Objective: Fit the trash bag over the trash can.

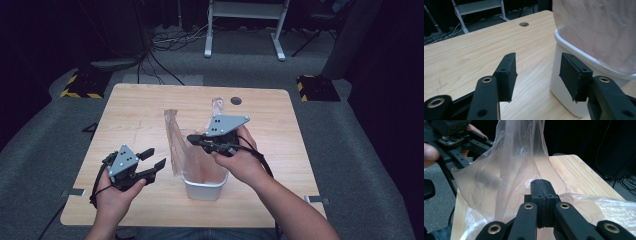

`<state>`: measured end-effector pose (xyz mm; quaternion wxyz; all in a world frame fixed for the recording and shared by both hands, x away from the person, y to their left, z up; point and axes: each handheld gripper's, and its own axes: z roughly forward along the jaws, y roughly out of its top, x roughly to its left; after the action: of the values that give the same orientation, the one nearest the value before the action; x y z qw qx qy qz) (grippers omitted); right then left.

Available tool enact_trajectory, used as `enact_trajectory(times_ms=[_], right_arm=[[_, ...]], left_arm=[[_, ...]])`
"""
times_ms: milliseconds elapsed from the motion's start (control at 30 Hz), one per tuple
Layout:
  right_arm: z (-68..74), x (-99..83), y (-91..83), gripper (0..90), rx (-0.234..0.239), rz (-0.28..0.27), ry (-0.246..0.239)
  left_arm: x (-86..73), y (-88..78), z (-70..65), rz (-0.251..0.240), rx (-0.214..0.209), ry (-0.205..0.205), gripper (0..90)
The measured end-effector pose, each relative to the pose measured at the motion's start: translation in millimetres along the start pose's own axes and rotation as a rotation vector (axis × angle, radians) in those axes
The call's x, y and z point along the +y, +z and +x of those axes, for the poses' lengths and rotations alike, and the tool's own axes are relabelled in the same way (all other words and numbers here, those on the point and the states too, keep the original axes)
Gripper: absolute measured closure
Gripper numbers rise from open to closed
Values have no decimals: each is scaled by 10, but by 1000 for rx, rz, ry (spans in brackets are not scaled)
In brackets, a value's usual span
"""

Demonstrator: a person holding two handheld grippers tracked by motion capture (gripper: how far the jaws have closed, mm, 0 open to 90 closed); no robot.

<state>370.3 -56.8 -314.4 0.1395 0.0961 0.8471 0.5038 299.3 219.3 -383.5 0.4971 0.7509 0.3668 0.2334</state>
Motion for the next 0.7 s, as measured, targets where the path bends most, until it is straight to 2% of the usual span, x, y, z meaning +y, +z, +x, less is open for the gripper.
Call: enact_trajectory(times_ms=[33, 100, 167, 300, 400, 467, 500, 533, 633, 667, 700], right_arm=[[13, -12, -15, 900, 2, 1, 1], [42, -37, -54, 900, 5, -2, 5], [78, -64, -105, 900, 14, -11, 5], [193, -107, -205, 900, 42, -26, 8], [251, -120, -239, 900, 54, -28, 4], [292, -132, -260, 900, 59, -31, 1], [304, -145, -260, 900, 57, -33, 6], [304, -145, -260, 900, 57, -33, 6], [281, -178, -224, 900, 64, -38, 36], [273, -187, -212, 900, 66, -40, 43], [268, -194, -200, 900, 69, -41, 51]], left_arm=[[0, 0, 0, 0, 0, 0, 439], [29, 32, -14, -15, -23, 42, 399], [54, 48, -35, -19, -53, 47, 382], [116, 99, -25, -27, -56, 77, 350], [154, 132, -34, -32, -78, 87, 327], [191, 174, -60, -35, -106, 101, 320], [221, 232, -95, -33, -137, 123, 309], [221, 232, -95, -33, -137, 123, 296], [260, 318, -155, -27, -182, 169, 280], [293, 369, -187, -25, -214, 200, 275], [293, 369, -187, -25, -214, 200, 270]])
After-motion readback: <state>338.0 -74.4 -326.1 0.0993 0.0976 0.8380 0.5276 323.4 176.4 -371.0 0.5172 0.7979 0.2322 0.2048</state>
